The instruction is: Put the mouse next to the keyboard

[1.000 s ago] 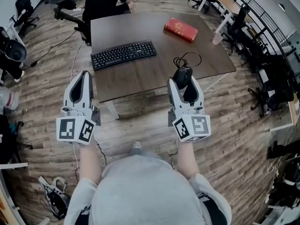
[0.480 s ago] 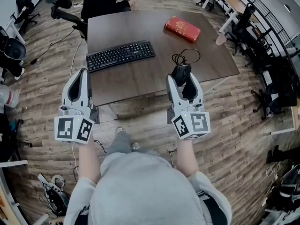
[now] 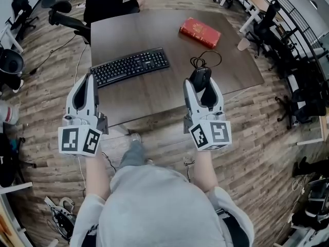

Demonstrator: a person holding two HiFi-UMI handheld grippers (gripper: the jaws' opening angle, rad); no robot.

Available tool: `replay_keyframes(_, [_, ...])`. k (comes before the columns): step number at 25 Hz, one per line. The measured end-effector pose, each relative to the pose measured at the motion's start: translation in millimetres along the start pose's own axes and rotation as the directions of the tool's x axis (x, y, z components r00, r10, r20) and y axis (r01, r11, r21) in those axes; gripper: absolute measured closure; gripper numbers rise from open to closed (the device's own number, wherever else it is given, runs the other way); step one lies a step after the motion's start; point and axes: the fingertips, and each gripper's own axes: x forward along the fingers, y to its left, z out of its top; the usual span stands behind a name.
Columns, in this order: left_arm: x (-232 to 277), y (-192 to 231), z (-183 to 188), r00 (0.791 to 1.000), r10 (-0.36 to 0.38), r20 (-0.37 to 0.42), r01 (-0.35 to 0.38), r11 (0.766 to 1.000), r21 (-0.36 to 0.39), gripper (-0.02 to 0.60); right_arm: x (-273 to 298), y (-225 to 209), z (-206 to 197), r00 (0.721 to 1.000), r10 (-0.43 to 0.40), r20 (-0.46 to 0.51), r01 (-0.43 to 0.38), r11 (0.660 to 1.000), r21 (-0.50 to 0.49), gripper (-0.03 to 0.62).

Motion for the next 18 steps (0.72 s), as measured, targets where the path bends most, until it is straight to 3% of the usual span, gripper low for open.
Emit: replay_keyframes(18, [125,72,-27,0.997,-0.070,-0.022,0.070,0.997,-0.023,0.569,121,-24,-19,0.996,-0.086,-0.006,0.086,0.996,-0.008,0.336])
